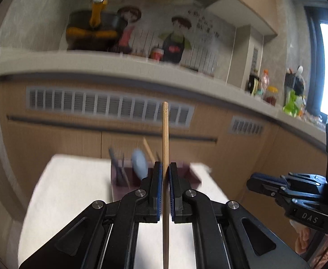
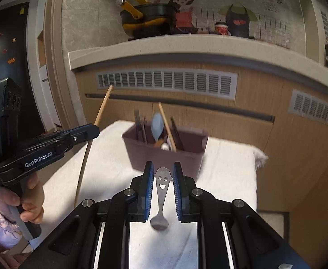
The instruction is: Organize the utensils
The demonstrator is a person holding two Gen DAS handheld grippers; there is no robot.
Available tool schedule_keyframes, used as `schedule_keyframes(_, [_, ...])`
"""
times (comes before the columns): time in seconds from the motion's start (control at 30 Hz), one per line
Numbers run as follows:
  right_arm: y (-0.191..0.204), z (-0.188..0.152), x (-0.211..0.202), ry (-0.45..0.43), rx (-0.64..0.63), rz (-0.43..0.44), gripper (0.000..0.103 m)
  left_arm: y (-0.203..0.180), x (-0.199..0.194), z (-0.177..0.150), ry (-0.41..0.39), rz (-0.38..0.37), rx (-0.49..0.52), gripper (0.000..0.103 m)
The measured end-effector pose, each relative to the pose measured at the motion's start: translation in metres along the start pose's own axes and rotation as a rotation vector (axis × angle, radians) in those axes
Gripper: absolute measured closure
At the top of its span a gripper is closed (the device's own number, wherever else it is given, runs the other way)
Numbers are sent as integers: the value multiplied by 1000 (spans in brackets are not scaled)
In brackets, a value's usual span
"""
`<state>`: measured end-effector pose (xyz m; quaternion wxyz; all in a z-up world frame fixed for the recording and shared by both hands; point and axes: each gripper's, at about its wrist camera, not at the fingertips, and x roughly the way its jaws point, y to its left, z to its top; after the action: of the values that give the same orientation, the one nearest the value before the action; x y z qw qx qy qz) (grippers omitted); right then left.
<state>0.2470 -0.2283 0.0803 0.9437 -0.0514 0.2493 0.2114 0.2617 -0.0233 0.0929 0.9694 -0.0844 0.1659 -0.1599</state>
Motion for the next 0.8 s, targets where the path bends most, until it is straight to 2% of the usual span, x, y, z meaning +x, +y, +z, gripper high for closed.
schedule_keyframes(0.07, [-4,23,-1,-38,-14,-8,103,-1,6,23,-110,8,34,97])
schedule_keyframes(0.13, [-7,48,-2,-90,-32,-25,103,-1,16,42,-181,21,57,97])
schedule_keyframes(0.23, [-12,74,3,-119,-47,-36,103,6,38,60,-180,17,43,97])
schedule_keyframes(0.33, [-18,77,13,-88,-56,-24,103,15,49,61,-166,20,33,97])
schedule_keyframes(0.4, [-22,68,25,-41,-54,-26,102,21,51,55,-158,24,37,97])
schedule_keyframes(0.53, [-31,27,61,108,-28,-10,98,31,52,38,-114,16,-1,97])
schedule_keyframes(0.63, [-21,-10,90,221,-108,-8,95,37,47,27,-90,12,-12,97])
schedule_keyframes(0.67, [-16,-20,99,256,-152,6,89,38,45,23,-83,11,-12,97])
schedule_keyframes(0.77, [-3,-47,129,369,-300,77,58,42,41,12,-51,11,-22,97])
schedule_keyframes(0.8, [-1,-55,140,398,-343,90,57,44,41,8,-38,10,-27,97])
